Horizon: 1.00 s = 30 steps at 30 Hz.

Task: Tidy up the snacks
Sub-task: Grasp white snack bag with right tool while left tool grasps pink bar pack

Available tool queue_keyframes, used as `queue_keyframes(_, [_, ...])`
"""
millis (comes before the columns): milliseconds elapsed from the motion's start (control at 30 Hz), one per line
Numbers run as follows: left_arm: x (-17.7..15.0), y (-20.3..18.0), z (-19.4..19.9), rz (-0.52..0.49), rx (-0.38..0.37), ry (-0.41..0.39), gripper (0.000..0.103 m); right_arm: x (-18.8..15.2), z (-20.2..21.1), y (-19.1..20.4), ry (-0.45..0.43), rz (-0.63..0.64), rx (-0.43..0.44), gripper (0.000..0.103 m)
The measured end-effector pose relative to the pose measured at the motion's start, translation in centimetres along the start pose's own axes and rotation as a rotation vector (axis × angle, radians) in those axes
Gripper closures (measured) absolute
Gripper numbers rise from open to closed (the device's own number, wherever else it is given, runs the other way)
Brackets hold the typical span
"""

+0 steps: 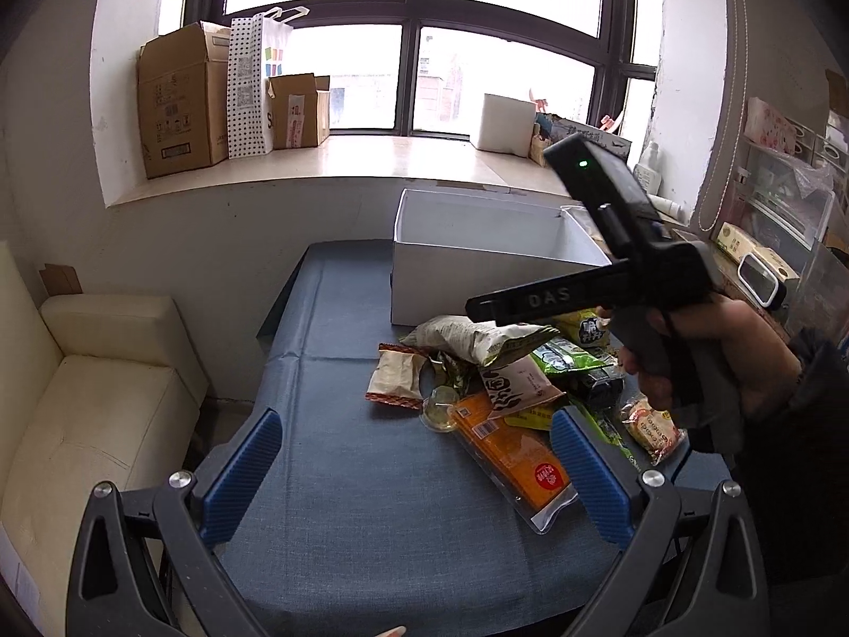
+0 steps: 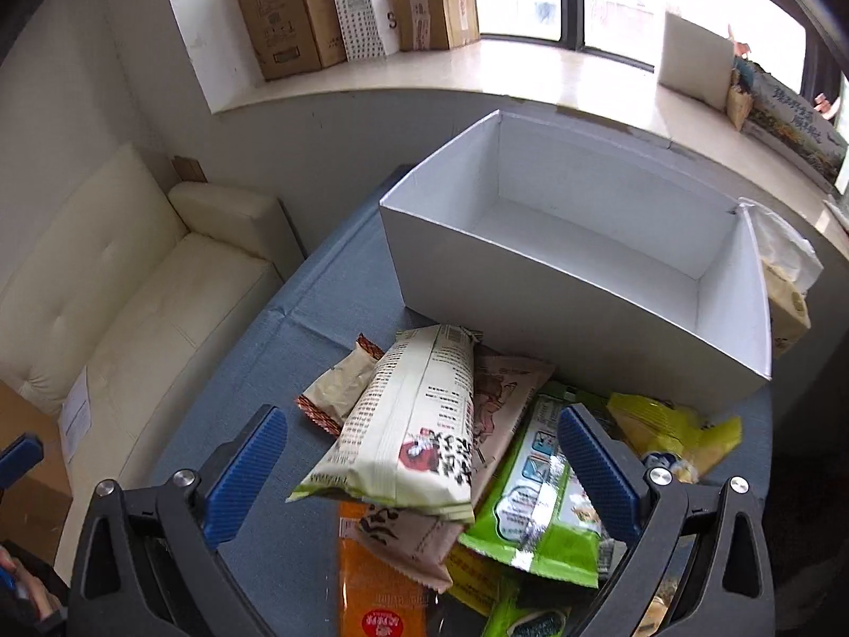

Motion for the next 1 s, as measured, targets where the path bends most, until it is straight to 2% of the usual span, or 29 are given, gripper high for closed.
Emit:
queue_keyframes(133, [-0.5, 1.4, -0.1, 0.037, 0.0, 0.004, 0.0, 1.8, -5.0, 0.5, 0.141, -0.011, -0.026, 0.0])
queue_keyframes(267, [-1.0, 2.4, -0.3, 0.068, -0.006, 0.012, 0.0, 1.5, -8.2, 0.9, 0.238, -0.007, -0.041, 0.002])
queue_keyframes(300, [-1.1, 2.5, -0.4, 0.07, -0.005, 0.013, 0.0, 1.3, -8.6, 0.7, 0.253, -0.011, -0.041, 0.019])
queue_keyframes(333, [-1.2, 2.6, -0.5, 0.072, -0.003, 0.017, 0.0, 1.1, -8.9, 0.7, 0.27, -0.014, -0.035, 0.042])
queue_keyframes(400, [-1.3, 2.6, -0.8, 0.077, -0.005, 0.025, 0.0, 0.7, -9.0, 0.3, 0.274, -0.008, -0.057, 0.047])
queue_keyframes(467, [-1.4, 2.4, -1.1, 0.074, -0.006, 0.032, 0.0, 0.2, -8.4, 0.0, 0.262, -0.001, -0.047, 0.052])
queue_keyframes(533, [-1.4, 2.1, -1.5, 0.066, -0.007, 0.038, 0.0, 0.0, -7.2, -0.5, 0.241, -0.02, -0.027, 0.063])
queue_keyframes(667, [-1.2, 1.4, -2.6, 0.053, -0.024, 0.055, 0.0, -0.8, -2.6, -2.4, 0.151, -0.072, 0.051, 0.064])
queue_keyframes(767, [-0.7, 0.4, -4.0, 0.042, -0.063, 0.075, 0.0, -1.5, 0.7, -4.2, 0.066, -0.118, 0.09, 0.064])
queue_keyframes(1000, [1.5, -3.1, -9.9, -0.013, -0.169, 0.151, 0.0, -6.1, 9.8, -10.1, -0.114, -0.251, 0.158, 0.064])
Point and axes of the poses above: each gripper's, at about its wrist camera, not at the fingertips, and z roughly against the way its jaws point, y to its left, x to its top, the point moved 1 cm from there along -z, roughly the way its jaws point, and after that the axes turned 14 degrees about -z, right-handed, at the moved point
